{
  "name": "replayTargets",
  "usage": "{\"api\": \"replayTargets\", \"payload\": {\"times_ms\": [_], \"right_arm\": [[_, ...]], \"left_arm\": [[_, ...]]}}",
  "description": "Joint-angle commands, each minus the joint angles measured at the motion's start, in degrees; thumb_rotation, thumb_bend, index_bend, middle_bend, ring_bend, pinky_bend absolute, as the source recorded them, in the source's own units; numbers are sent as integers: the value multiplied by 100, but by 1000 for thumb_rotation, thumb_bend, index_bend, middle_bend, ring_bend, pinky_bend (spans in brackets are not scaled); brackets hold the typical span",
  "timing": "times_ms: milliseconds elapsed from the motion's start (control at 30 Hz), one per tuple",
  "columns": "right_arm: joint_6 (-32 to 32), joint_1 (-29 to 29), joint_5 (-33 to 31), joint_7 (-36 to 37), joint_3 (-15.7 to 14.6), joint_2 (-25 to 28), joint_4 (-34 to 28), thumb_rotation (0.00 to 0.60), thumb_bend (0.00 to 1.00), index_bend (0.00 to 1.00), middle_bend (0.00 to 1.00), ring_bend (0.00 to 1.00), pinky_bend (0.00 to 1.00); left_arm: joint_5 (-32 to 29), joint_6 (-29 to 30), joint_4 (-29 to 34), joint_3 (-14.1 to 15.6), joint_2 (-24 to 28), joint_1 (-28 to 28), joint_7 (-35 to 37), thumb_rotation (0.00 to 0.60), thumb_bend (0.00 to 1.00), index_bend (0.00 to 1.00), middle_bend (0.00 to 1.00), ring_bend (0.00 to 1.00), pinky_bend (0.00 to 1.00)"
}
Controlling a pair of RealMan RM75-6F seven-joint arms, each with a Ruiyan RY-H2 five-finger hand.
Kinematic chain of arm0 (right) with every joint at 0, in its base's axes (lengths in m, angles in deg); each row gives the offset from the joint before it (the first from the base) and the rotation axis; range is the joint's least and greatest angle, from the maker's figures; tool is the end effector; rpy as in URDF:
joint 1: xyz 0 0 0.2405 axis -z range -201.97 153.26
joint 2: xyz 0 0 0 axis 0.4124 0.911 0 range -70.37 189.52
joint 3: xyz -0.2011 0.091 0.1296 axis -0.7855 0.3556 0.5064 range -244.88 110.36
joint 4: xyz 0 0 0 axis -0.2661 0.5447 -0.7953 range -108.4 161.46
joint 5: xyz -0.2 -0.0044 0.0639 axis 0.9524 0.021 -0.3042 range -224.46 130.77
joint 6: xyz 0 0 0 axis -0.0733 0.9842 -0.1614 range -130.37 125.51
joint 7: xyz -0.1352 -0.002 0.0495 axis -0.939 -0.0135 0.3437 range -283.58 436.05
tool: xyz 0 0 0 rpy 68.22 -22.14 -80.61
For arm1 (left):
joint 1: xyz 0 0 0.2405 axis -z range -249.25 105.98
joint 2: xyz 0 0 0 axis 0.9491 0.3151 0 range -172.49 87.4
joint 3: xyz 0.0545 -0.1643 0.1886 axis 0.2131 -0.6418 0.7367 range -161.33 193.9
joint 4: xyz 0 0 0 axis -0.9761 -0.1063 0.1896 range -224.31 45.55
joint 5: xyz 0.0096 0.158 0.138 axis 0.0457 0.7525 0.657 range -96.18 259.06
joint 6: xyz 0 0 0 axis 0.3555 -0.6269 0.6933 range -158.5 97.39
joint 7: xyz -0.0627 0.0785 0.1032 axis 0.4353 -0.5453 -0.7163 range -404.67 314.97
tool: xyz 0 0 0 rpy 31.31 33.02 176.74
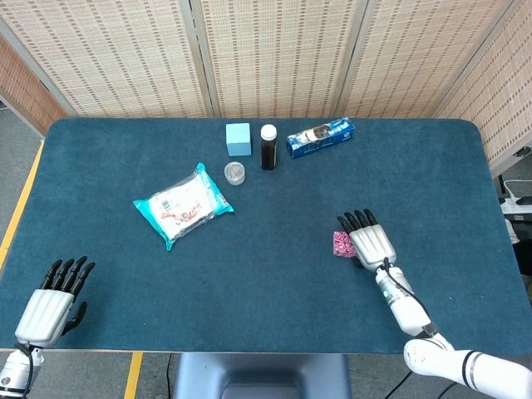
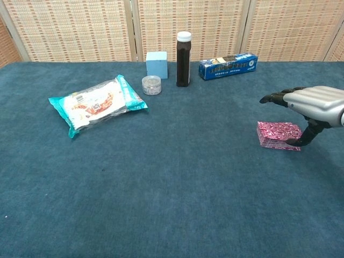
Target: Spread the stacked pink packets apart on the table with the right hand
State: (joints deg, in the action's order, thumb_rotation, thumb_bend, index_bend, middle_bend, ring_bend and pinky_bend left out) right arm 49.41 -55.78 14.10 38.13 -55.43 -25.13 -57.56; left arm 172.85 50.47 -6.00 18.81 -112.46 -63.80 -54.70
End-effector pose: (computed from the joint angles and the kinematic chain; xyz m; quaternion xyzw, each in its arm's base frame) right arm -0.2293 -0.3238 0.0079 0.7602 -0.3344 0.2255 0.5094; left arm -0.3227 0.1775 0.1135 -0.7026 -0.3190 -0.3041 0.5586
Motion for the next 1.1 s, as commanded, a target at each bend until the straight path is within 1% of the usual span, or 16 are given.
{"api": "replayTargets", "payload": {"times_ms": [33,200,300,367,467,833,1100], "right_arm": [[-19,-45,-74,0,-99,30,21,600,208,80,69,0,0],[-57,-74,-175,68,-142,50,44,600,208,90,82,0,0],[-142,-172,-341,117,-151,-18,167,600,208,124,116,0,0],[-217,-266,-468,129,-142,-70,263,600,208,167,142,0,0],[-219,-358,-555,103,-169,-105,327,600,207,206,162,0,0],[-150,-526,-801,106,-316,-112,373,600,208,227,178,0,0],[-99,-624,-898,160,-372,-130,365,600,208,278,220,2,0]], "left_arm": [[4,7,6,-3,4,1,-1,600,479,0,0,0,50],[11,10,12,4,8,0,-1,600,480,0,0,0,50],[19,11,22,3,12,6,-11,600,480,0,0,0,50],[11,6,33,2,6,6,-39,600,479,0,0,0,50],[-5,-13,39,0,2,10,-57,600,480,0,0,0,50],[-34,15,67,-28,1,7,-141,600,481,0,0,0,51],[-23,12,100,-15,19,7,-110,600,481,0,0,0,52]]}}
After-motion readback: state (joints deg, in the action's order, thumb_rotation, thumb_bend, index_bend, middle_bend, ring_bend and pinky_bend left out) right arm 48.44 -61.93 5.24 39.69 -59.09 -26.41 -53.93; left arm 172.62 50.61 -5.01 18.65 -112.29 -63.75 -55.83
